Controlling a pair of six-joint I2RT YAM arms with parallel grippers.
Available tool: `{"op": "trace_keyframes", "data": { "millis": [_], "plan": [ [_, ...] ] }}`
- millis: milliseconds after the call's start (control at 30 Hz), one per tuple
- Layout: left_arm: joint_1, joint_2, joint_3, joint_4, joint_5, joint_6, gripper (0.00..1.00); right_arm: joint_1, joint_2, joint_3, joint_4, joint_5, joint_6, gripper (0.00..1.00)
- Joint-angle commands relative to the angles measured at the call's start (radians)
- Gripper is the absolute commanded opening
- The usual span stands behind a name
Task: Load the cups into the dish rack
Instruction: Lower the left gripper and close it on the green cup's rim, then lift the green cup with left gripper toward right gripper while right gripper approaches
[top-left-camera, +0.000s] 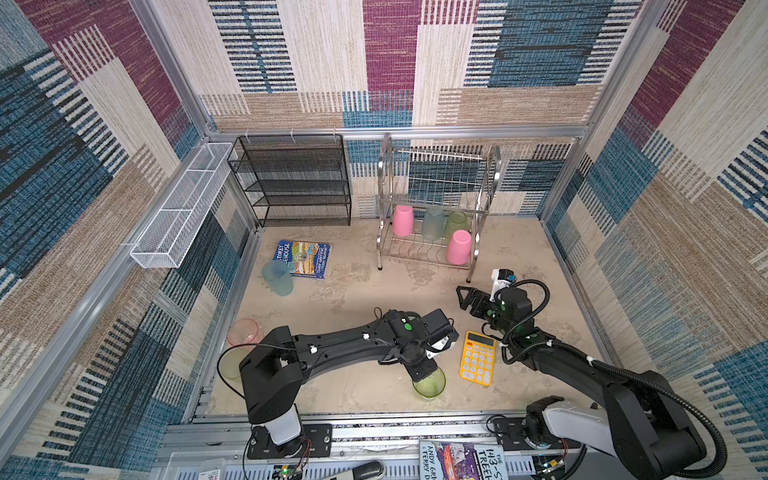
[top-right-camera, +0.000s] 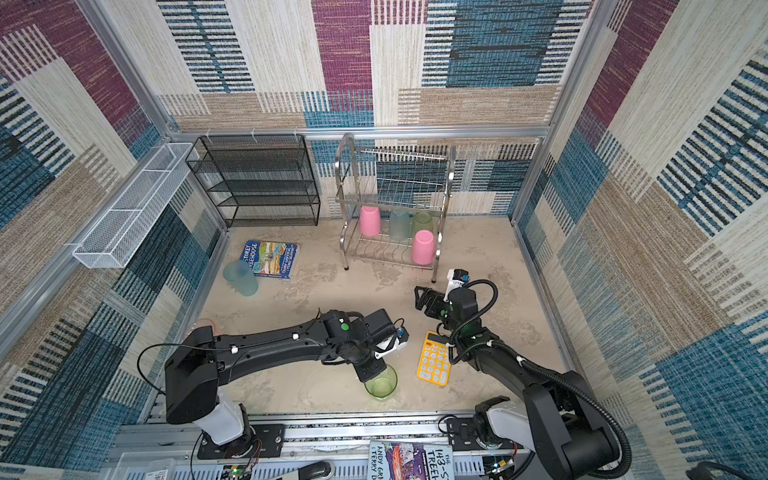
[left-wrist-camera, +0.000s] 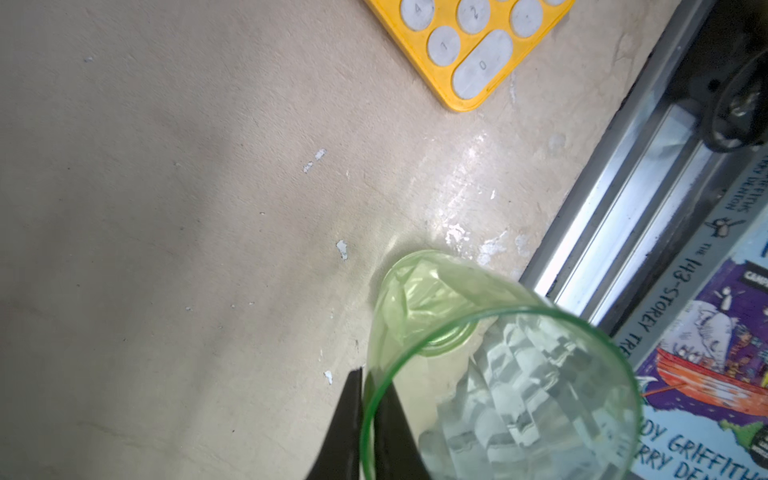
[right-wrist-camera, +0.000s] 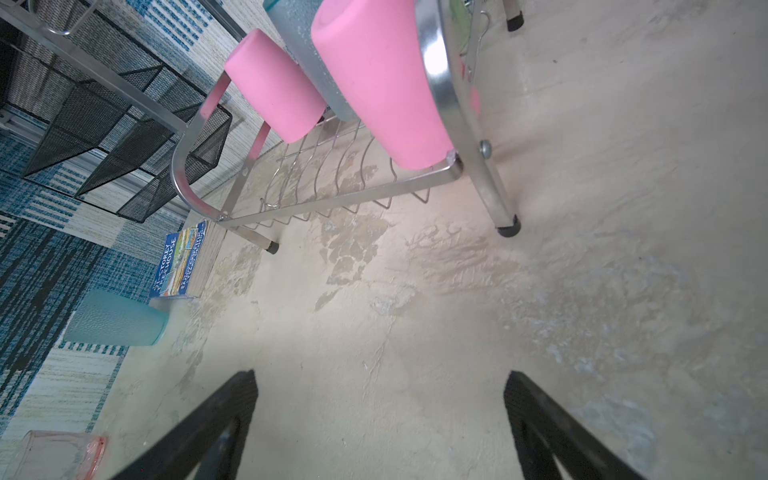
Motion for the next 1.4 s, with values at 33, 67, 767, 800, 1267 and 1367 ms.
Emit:
{"op": "trace_keyframes", "data": {
  "millis": [33, 67, 767, 800, 1267, 1367],
  "plan": [
    [0.000, 0.011, 0.013, -0.008, -0.016, -0.013, 0.04, 0.000, -0.001, -0.001, -0.001, 0.026, 0.010, 0.95],
    [0.000, 0.012, 0.016, -0.008, -0.018, -0.014, 0.04, 0.000, -0.002, -0.002, -0.003, 0.027, 0.010, 0.95],
    [0.100, -0.082, 0.041, -0.008, -0.013, 0.028, 0.00, -0.003, 0.004, 0.001, -0.013, 0.044, 0.012, 0.95],
    [0.119, -0.096, 0.038, 0.002, -0.001, 0.032, 0.00, -0.004, 0.006, 0.001, -0.012, 0.045, 0.012, 0.95],
    [0.474, -0.226, 0.092, 0.194, 0.216, 0.029, 0.00, 0.003, 0.019, 0.008, -0.014, 0.086, -0.005, 0.92],
    [0.537, -0.237, 0.070, 0.264, 0.264, -0.037, 0.00, 0.020, 0.041, 0.053, -0.045, 0.087, -0.005, 0.92]
  ]
}}
